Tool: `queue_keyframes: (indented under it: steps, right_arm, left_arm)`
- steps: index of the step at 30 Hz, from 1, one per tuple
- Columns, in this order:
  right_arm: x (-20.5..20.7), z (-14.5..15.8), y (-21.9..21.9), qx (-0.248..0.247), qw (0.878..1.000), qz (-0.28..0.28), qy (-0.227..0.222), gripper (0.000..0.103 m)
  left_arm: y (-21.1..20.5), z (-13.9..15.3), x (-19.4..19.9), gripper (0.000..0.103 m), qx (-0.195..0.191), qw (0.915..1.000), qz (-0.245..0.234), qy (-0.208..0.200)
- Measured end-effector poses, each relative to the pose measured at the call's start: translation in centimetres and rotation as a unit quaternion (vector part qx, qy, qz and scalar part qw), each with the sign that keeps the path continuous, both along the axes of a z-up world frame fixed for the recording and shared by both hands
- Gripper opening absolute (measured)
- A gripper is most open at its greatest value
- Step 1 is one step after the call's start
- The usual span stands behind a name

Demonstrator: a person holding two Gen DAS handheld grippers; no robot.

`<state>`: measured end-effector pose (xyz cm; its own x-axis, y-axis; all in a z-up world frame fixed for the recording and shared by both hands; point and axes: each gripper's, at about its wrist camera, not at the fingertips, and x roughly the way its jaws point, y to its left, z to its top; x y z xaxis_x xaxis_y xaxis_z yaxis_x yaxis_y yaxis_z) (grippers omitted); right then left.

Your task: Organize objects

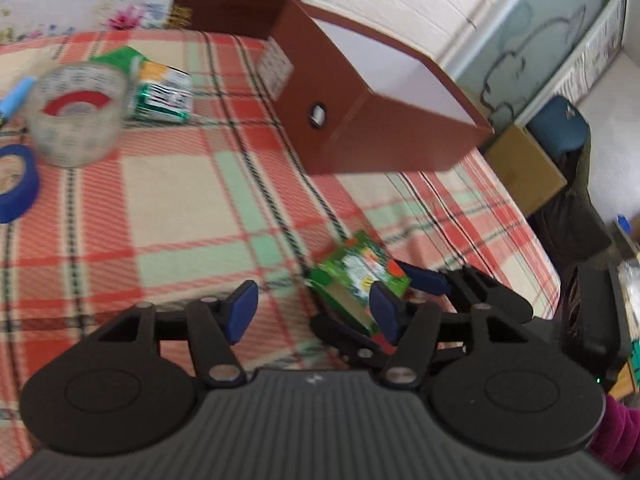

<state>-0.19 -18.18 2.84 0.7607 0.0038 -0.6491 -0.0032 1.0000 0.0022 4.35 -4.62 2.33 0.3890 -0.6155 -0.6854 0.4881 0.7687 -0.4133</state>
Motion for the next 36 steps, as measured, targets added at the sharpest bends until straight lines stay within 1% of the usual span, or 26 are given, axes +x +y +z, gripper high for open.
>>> queue_keyframes:
  steps: [2, 3, 4, 5, 6, 7, 8, 10, 11, 13, 15, 17, 18, 20, 22, 23, 24, 25, 27, 28, 30, 32, 34, 36]
  right_arm:
    - [0.1, 0.1, -0.4, 0.004, 1.0, 0.0, 0.003, 0.093]
    - [0.2, 0.2, -0.4, 0.005, 1.0, 0.003, 0.007, 0.098]
    - [0.2, 0.1, -0.3, 0.004, 1.0, 0.009, 0.009, 0.099]
    - [0.1, 0.1, -0.3, 0.003, 1.0, 0.015, 0.008, 0.097]
    - [0.0, -0.1, -0.3, 0.004, 1.0, 0.02, 0.007, 0.081]
    - [-0.3, -0.2, -0.2, 0.01, 1.0, 0.026, 0.0, 0.064]
    - [-0.4, 0.1, -0.3, 0.012, 1.0, 0.025, -0.008, 0.061]
    - [-0.5, 0.4, -0.6, 0.011, 1.0, 0.008, -0.022, 0.061]
    - [-0.7, 0.9, -0.9, 0.009, 0.999, -0.001, -0.041, 0.061]
    - [-1.0, 2.8, -1.4, -0.013, 0.995, -0.017, -0.098, 0.061]
    - [-0.4, 5.0, -2.3, -0.028, 0.987, -0.037, -0.152, 0.061]
    - [0.9, 6.8, -3.5, -0.036, 0.979, -0.052, -0.193, 0.061]
    - [2.0, 7.5, -4.1, -0.042, 0.976, -0.055, -0.204, 0.061]
    - [4.4, 8.1, -5.1, -0.05, 0.973, -0.064, -0.214, 0.062]
    - [7.1, 8.1, -6.0, -0.052, 0.975, -0.069, -0.205, 0.064]
    - [8.5, 7.9, -6.4, -0.052, 0.976, -0.07, -0.2, 0.068]
    - [9.9, 7.6, -6.6, -0.055, 0.977, -0.067, -0.196, 0.075]
    - [11.0, 7.2, -6.7, -0.06, 0.978, -0.063, -0.19, 0.087]
    - [11.8, 6.5, -6.6, -0.075, 0.977, -0.079, -0.183, 0.081]
    - [11.4, 6.4, -6.6, -0.068, 0.976, -0.085, -0.186, 0.081]
    - [9.6, 6.2, -6.8, -0.036, 0.975, -0.089, -0.199, 0.081]
    - [7.2, 6.0, -6.5, -0.014, 0.97, -0.094, -0.222, 0.081]
    - [4.7, 5.7, -5.6, 0.006, 0.964, -0.088, -0.251, 0.079]
    - [3.3, 5.4, -3.8, 0.014, 0.967, -0.055, -0.25, 0.07]
  left_arm:
    - [-1.3, -0.2, -0.3, 0.068, 0.011, 0.9999, -0.005, 0.009]
    - [-1.9, -0.3, -0.3, 0.067, 0.011, 0.9998, -0.009, 0.016]
    - [-2.4, -0.5, -0.3, 0.066, 0.012, 0.9996, -0.012, 0.024]
    - [-2.8, -0.8, -0.2, 0.061, 0.016, 0.9992, -0.014, 0.033]
    - [-3.5, -1.2, -0.1, 0.048, 0.02, 0.9987, -0.018, 0.042]
    - [-4.3, -1.2, 0.0, 0.044, 0.041, 0.9985, -0.014, 0.034]
    - [-4.8, -1.0, 0.1, 0.044, 0.046, 0.9984, -0.021, 0.026]
    - [-5.7, 1.0, 0.3, 0.044, 0.045, 0.9985, -0.03, -0.005]
    - [-6.2, 2.3, 0.4, 0.044, 0.038, 0.9983, -0.035, -0.028]
    - [-7.3, 5.2, 0.9, 0.044, 0.021, 0.9958, -0.04, -0.079]
    - [-8.6, 7.5, 1.9, 0.045, 0.01, 0.9914, -0.035, -0.126]
    - [-10.1, 8.8, 3.6, 0.048, 0.011, 0.9883, -0.025, -0.15]
    - [-10.8, 9.1, 4.6, 0.05, 0.012, 0.9872, -0.019, -0.158]
    - [-11.8, 9.0, 6.9, 0.053, 0.018, 0.9876, -0.007, -0.156]
    - [-12.5, 8.5, 8.9, 0.056, 0.03, 0.9868, 0.014, -0.159]
    - [-12.9, 8.2, 9.8, 0.058, 0.044, 0.9849, 0.028, -0.165]
    - [-13.1, 8.2, 10.4, 0.058, 0.062, 0.9824, 0.043, -0.171]
    - [-13.0, 8.2, 10.7, 0.058, 0.069, 0.9812, 0.056, -0.171]
    - [-11.5, 8.3, 10.4, 0.058, 0.041, 0.9832, 0.051, -0.17]
    - [-10.6, 8.6, 9.9, 0.058, 0.03, 0.9828, 0.049, -0.175]
    - [-8.1, 9.1, 8.4, 0.062, 0.011, 0.9797, 0.056, -0.192]
    - [-4.8, 9.2, 7.1, 0.064, -0.008, 0.9775, 0.07, -0.199]
    - [-1.5, 8.9, 6.0, 0.064, -0.008, 0.9755, 0.099, -0.196]
    - [2.4, 8.2, 4.8, 0.064, 0.009, 0.9721, 0.137, -0.19]
